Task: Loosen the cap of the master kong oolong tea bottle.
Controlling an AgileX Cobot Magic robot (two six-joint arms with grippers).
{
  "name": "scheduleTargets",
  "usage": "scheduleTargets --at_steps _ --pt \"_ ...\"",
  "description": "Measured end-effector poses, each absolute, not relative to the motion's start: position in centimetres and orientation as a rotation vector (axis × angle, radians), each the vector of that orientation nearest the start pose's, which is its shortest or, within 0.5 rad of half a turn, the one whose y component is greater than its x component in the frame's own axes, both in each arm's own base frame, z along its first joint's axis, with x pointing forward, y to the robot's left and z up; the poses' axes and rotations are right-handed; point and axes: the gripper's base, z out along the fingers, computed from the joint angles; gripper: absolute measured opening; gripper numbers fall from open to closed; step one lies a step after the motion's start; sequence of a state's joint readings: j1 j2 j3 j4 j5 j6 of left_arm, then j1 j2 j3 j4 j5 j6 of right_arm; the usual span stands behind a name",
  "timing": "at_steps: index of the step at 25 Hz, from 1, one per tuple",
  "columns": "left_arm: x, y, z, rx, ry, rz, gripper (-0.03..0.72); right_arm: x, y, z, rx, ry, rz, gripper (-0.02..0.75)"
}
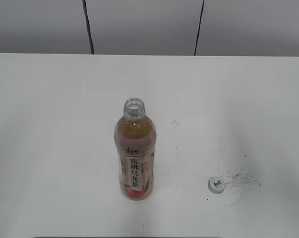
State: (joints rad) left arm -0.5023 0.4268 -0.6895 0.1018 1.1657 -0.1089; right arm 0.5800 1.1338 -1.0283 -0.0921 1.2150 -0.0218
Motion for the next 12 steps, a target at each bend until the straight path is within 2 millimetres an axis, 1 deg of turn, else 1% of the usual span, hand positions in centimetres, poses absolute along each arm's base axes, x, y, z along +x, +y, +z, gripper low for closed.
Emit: scheduleTargets --at_steps 4,6,8,12 --pt "2.1 -0.7 30.5 0.498 2.303 -0.224 0.545 12.9 7.9 31.6 -0.824 2.646 0.072 0.512" --pt "0.9 -0.3 30.3 0.489 2.246 -0.27 0.545 11.0 6.7 30.8 -0.808 2.634 0.085 0.512" --pt "-0.3 0.4 30.4 0.479 2.17 -0.28 0.545 8.8 5.3 30.5 -0.785 2.575 0.11 0.512" --pt "-1.7 1.5 29.9 0.464 2.076 -0.264 0.543 6.0 3.4 28.8 -0.756 2.509 0.137 0.512"
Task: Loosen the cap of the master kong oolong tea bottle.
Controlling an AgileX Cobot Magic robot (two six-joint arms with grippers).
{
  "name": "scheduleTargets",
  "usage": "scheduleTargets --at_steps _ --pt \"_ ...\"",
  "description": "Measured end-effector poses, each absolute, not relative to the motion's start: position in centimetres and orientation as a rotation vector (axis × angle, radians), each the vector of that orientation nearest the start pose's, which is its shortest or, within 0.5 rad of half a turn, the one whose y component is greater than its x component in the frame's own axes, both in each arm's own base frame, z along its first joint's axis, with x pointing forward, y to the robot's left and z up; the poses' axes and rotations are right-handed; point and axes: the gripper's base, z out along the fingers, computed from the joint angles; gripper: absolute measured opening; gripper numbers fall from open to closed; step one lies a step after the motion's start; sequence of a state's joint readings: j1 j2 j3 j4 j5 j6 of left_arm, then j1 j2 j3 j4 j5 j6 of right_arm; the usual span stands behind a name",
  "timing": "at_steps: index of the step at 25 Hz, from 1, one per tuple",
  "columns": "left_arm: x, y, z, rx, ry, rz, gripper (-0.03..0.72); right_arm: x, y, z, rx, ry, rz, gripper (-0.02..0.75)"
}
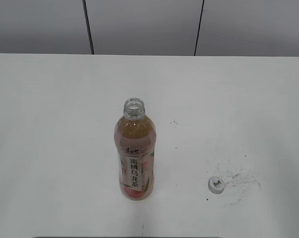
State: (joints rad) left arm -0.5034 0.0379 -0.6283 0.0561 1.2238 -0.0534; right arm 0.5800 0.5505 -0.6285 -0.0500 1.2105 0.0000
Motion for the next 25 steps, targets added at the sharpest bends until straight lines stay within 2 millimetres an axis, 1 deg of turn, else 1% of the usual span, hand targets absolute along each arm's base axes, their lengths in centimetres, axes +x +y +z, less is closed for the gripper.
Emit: scheduleTargets --at_steps 4,9,14,25 --pt "-1.9 1.6 29.5 0.462 2.055 -0.271 0.543 4.3 2.3 27.0 -0.719 2.385 0.18 0.512" --pt "-1.5 1.0 29.8 0.469 1.981 -0.325 0.543 3.2 1.6 27.3 -0.684 2.275 0.216 0.512" --pt "-0.9 0.6 29.6 0.467 1.932 -0.333 0.543 3.1 1.5 27.4 -0.679 2.26 0.221 0.512" --pt "-0.8 0.5 29.6 0.468 1.923 -0.332 0.543 3.1 1.5 27.4 -0.679 2.259 0.221 0.511"
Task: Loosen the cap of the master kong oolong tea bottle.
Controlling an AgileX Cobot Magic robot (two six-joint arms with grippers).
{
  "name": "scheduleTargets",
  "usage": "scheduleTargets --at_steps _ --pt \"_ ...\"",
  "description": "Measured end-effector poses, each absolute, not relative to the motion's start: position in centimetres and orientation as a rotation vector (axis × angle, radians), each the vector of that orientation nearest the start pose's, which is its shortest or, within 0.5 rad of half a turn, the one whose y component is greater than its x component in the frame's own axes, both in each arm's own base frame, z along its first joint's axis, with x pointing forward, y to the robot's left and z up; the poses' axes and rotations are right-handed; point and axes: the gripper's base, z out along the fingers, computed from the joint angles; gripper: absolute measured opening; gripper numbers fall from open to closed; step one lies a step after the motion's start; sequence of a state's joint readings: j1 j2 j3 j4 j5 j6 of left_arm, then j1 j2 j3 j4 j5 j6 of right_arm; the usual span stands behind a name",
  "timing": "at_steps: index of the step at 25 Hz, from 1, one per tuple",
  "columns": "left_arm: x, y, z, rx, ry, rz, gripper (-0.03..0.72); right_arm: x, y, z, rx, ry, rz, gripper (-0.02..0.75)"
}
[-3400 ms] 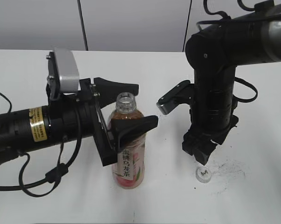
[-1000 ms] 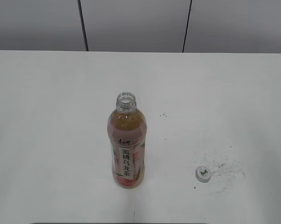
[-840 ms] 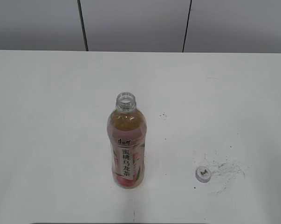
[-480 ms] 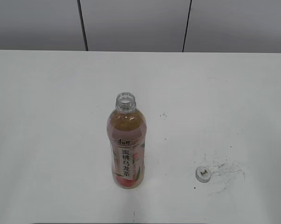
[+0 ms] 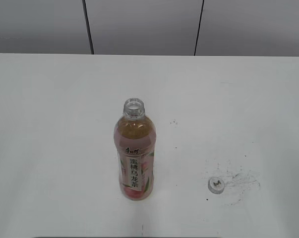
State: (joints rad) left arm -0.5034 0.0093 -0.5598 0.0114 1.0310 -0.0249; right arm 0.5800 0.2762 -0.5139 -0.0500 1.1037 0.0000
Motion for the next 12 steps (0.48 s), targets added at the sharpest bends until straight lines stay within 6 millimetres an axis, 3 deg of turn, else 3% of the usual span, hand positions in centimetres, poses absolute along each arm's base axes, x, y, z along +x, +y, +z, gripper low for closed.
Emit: scheduleTargets --at_steps 5,12 --pt "-0.8 0.5 29.6 0.457 1.923 -0.326 0.526 3.1 1.4 27.4 -0.639 2.268 0.206 0.511" --pt "-0.9 0.2 29.7 0.096 1.957 -0.085 0.505 1.7 -0.1 27.7 -0.208 2.22 0.042 0.511"
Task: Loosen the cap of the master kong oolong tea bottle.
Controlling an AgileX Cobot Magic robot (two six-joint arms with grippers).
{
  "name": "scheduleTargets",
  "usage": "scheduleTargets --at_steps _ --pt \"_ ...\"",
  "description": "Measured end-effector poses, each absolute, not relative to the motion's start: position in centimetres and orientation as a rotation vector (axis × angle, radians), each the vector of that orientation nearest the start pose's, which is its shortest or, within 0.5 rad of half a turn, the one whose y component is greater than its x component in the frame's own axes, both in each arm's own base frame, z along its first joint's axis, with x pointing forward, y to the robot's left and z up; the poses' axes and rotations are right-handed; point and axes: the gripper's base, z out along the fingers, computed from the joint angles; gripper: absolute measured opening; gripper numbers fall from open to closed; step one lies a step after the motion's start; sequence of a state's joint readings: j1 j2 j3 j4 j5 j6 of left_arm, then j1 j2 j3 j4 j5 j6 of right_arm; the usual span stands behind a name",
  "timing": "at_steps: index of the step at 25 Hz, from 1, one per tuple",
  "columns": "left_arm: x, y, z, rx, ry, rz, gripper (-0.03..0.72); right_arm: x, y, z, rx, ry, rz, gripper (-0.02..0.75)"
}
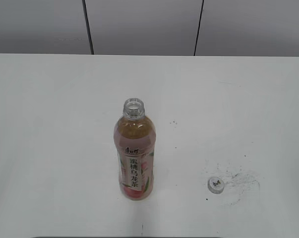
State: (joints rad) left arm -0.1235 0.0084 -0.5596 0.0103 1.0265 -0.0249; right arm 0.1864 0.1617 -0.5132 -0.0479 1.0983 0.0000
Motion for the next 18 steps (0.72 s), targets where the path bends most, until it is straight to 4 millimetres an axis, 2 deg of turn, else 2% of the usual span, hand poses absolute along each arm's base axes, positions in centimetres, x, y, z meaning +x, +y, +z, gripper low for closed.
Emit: scheduleTargets --at_steps 2,5,18 --pt "-1.1 0.1 29.6 0.008 1.951 -0.027 0.501 0.7 -0.3 27.8 -0.122 2.157 0.007 0.511" --pt "-1.2 0.1 29.6 -0.029 1.945 -0.001 0.501 -0.7 -0.5 27.8 -0.072 2.069 -0.014 0.511" --pt "-1.2 0.1 29.6 -0.006 1.945 -0.017 0.501 -0.9 -0.5 27.8 -0.067 2.059 -0.016 0.511"
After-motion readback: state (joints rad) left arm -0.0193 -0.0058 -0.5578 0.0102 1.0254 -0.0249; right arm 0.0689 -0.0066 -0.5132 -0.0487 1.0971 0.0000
